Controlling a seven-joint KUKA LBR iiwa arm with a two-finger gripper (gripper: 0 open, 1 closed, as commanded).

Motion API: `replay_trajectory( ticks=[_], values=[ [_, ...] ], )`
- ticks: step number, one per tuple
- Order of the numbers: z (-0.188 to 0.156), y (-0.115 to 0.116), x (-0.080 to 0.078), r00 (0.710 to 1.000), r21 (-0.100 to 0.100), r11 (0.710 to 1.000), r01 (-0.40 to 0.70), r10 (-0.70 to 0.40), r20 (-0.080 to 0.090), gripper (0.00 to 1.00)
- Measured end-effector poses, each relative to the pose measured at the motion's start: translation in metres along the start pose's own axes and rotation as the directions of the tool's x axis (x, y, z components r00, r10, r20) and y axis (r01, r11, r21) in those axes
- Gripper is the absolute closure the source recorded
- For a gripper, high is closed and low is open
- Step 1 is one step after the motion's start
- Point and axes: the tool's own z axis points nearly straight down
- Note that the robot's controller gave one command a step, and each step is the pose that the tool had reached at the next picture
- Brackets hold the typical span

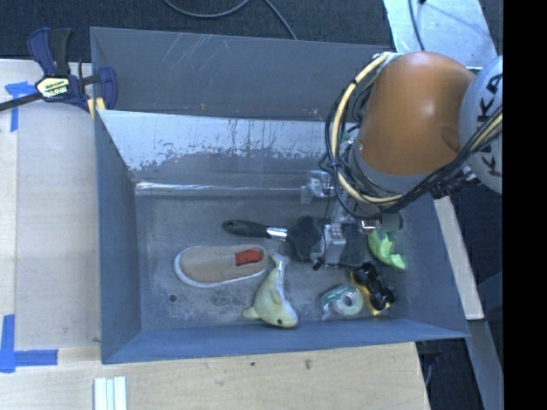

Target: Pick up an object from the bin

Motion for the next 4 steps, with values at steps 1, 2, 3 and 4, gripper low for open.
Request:
replay_trajectory(
  ticks=[1, 2, 3, 4],
  values=[
    [-0.005, 0.0, -0.001, 1.0, 0.0, 1.0, 0.0, 0.0, 0.009, 0.0],
    [0.033, 0.012, -0.01, 0.999, -0.001, 0.999, -0.047, 0.048, 0.016, 0.0],
    [0.088, 0.048, -0.014, 0.998, 0.0, 0.998, -0.062, 0.062, 0.012, 0.0],
    [0.123, 0.049, -0.011, 0.997, -0.001, 0.998, -0.069, 0.069, 0.018, 1.0]
  ],
)
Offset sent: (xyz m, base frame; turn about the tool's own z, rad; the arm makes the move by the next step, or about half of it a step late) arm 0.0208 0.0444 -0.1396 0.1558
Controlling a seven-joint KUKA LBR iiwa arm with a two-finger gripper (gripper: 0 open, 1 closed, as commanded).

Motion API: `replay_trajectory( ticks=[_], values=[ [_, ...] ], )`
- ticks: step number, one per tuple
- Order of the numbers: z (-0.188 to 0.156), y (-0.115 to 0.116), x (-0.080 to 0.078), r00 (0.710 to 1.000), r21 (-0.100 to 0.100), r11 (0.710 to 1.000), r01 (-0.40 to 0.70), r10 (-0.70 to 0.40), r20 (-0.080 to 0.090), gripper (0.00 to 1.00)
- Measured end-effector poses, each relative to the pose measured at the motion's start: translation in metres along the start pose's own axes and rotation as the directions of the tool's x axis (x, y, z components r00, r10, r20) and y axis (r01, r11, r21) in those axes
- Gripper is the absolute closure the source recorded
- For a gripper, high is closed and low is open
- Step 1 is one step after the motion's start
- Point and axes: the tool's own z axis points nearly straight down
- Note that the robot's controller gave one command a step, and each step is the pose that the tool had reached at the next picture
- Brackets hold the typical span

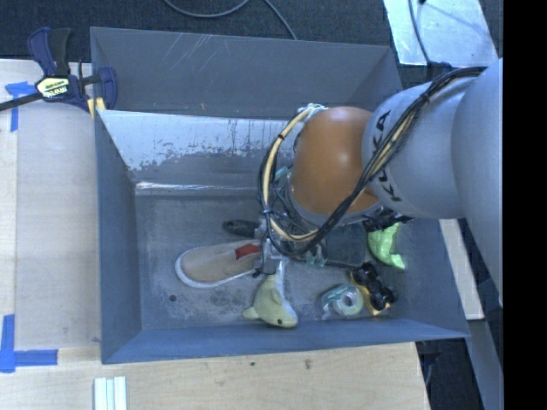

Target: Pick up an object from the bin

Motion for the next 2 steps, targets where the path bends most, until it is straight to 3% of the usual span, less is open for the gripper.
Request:
replay_trajectory(
  ticks=[1, 2],
  values=[
    [0.0, 0.0002, 0.0001, 1.0, 0.0, 1.0, 0.0, 0.0, 0.0, 0.0],
    [0.0001, 0.0004, 0.0002, 1.0, 0.0, 1.0, 0.0, 0.0, 0.0, 1.0]
  ],
)
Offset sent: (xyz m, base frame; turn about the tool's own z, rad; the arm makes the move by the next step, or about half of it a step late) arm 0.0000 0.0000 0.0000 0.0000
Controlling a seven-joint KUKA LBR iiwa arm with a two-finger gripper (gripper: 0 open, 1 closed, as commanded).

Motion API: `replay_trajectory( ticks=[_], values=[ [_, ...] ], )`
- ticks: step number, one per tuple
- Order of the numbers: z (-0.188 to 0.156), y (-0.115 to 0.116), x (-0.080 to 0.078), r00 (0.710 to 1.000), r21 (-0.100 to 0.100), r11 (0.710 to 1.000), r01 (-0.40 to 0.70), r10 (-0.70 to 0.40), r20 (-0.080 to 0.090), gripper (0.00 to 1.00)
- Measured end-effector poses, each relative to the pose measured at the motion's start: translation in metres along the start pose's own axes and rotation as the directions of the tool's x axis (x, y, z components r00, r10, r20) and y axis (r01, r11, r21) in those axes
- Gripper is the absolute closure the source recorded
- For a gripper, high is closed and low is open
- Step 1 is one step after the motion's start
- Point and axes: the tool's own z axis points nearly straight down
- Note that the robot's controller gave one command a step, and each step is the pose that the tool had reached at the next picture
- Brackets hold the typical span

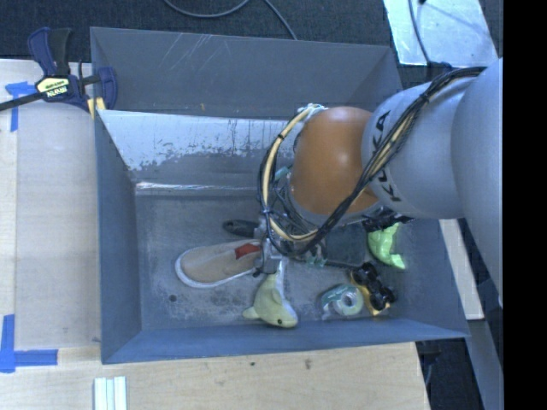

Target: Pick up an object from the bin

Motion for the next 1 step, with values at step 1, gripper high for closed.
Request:
replay_trajectory(
  ticks=[1],
  values=[
    [0.0, 0.0, 0.0, 1.0, 0.0, 1.0, 0.0, 0.0, 0.0, 1.0]
  ],
)
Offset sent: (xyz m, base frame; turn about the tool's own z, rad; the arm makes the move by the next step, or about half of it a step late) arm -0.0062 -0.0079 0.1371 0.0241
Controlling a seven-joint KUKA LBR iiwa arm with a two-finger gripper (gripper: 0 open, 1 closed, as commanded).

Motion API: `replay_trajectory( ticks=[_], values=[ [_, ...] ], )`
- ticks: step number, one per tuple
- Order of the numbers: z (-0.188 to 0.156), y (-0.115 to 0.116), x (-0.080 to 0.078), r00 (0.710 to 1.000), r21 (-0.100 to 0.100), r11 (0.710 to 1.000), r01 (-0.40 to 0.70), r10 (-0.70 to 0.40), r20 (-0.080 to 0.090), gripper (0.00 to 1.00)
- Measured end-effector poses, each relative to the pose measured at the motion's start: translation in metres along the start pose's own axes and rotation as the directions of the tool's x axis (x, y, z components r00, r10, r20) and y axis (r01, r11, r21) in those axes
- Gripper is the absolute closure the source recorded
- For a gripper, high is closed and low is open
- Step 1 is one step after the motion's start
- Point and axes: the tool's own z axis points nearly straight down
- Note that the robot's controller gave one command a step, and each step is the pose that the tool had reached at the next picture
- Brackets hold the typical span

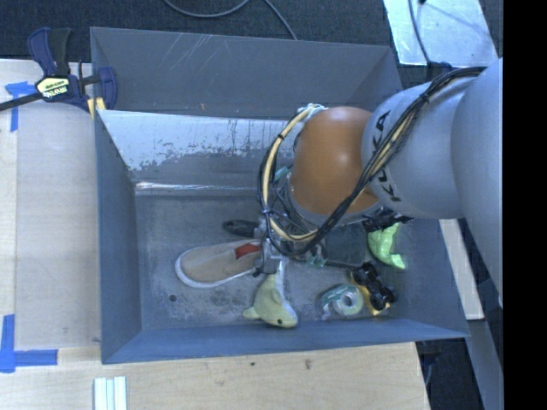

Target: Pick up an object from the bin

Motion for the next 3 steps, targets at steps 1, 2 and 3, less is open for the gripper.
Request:
replay_trajectory(
  ticks=[1, 2, 3],
  values=[
    [-0.042, -0.003, 0.004, 1.0, 0.002, 1.0, -0.006, 0.006, -0.007, 1.0],
    [-0.096, -0.002, -0.022, 1.0, 0.0, 1.0, -0.009, 0.009, 0.0, 1.0],
    [-0.16, 0.013, -0.01, 1.0, 0.002, 1.0, -0.014, 0.014, -0.007, 1.0]
  ],
)
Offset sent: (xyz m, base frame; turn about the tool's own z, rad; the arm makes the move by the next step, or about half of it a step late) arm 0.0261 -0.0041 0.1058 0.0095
